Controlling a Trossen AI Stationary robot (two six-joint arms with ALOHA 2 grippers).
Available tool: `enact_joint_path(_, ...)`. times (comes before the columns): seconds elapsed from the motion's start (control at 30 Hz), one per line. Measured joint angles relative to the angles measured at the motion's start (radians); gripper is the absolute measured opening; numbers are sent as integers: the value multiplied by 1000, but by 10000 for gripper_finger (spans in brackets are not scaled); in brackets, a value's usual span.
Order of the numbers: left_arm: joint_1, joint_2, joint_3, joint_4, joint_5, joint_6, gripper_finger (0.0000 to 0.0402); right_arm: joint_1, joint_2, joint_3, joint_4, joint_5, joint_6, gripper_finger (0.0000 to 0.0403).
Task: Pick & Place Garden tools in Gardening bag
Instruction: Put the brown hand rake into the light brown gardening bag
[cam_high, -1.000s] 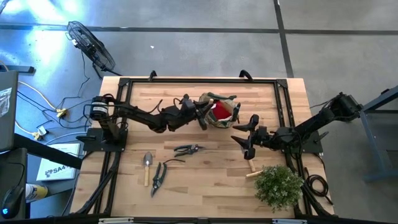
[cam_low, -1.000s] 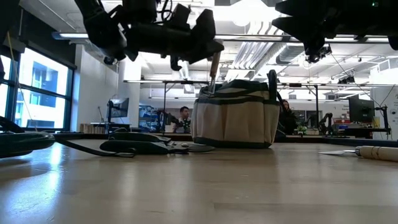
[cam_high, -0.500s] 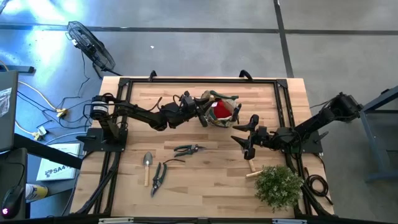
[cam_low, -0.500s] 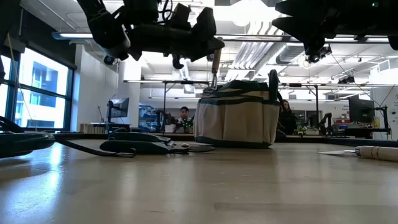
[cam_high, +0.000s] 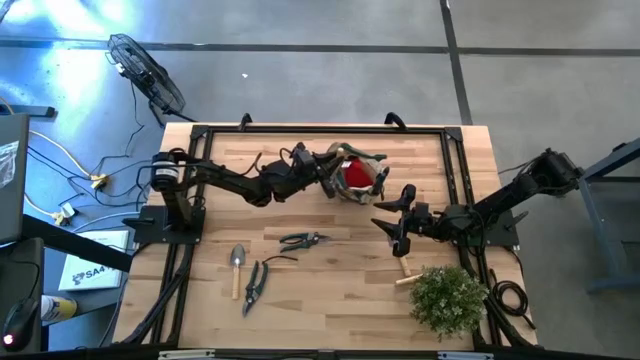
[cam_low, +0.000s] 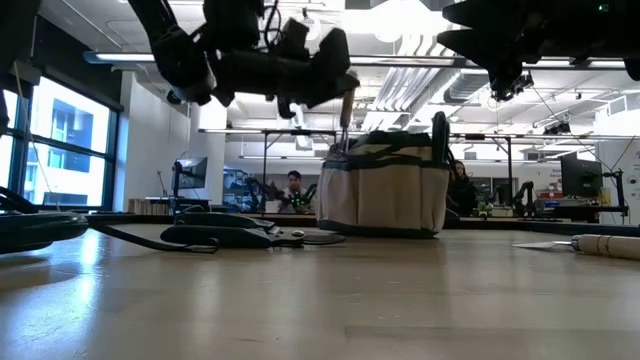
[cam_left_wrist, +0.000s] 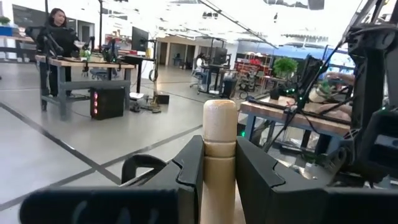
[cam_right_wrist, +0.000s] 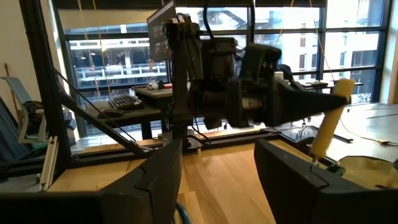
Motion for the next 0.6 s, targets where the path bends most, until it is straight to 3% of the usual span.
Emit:
enact_joint_path(0.3,12,59,37,8,28,-20,56,0,0,0,-9,0,0,191)
enact_joint_path(0.6,13,59,82,-39,23,72,56,0,0,0,-13,0,0,191)
